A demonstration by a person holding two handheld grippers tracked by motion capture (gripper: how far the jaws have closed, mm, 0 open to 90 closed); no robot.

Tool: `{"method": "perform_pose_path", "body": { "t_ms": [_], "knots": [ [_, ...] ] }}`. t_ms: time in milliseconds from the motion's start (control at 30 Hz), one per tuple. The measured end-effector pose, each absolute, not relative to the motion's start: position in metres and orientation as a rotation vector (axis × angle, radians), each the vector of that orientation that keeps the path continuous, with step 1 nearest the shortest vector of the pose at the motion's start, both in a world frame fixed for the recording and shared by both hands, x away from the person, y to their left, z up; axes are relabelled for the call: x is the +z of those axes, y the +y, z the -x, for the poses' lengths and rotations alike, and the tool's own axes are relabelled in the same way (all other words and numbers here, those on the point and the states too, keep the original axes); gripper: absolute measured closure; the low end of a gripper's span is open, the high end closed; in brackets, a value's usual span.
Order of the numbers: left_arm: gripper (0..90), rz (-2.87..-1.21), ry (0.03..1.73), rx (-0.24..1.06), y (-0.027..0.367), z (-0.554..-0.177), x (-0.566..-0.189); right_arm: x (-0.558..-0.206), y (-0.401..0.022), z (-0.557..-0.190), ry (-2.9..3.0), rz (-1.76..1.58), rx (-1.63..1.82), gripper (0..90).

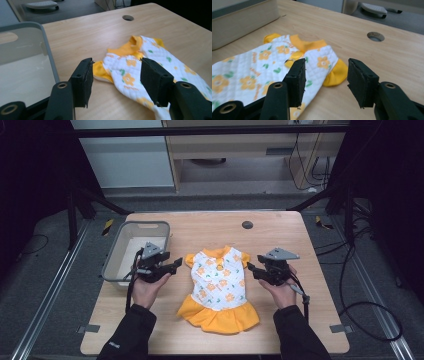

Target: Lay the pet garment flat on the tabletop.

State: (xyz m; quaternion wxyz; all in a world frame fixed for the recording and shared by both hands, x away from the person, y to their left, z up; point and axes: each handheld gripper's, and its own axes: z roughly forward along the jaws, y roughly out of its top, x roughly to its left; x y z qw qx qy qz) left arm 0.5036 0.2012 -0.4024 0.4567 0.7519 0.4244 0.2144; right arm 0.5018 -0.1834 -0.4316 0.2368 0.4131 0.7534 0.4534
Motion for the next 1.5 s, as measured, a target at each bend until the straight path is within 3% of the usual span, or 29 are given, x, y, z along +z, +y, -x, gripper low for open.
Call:
{"method": "perform_pose_path", "body": {
  "t_ms": [233,500,867,1133,1267,1433,1500],
  "knots": [
    [44.8,-1.900,0.970,0.510,0.207,-0.468,-0.405,-0.436,-0.194,-0.467,2.135,-1.150,1.241,45.8],
    [48.3,-1.966,0.932,0.451,0.213,-0.425,-0.435,-0.457,-0.199,-0.433,2.199,-1.168,1.269,45.8],
    [54.8,-2.058,0.933,0.373,0.200,-0.418,-0.465,-0.481,-0.191,-0.413,2.304,-1.140,1.208,47.6],
    [73.4,-2.157,0.922,0.334,0.189,-0.418,-0.476,-0.496,-0.179,-0.411,2.380,-1.143,1.135,52.0],
    [82.2,-2.171,0.934,0.311,0.188,-0.422,-0.479,-0.499,-0.177,-0.411,2.410,-1.151,1.113,60.0],
    [85.8,-2.169,0.944,0.319,0.190,-0.422,-0.477,-0.496,-0.179,-0.411,2.452,-1.154,1.115,85.0],
    [85.9,-2.158,0.954,0.315,0.192,-0.421,-0.476,-0.494,-0.180,-0.411,2.471,-1.163,1.123,87.2]
  ]
}}
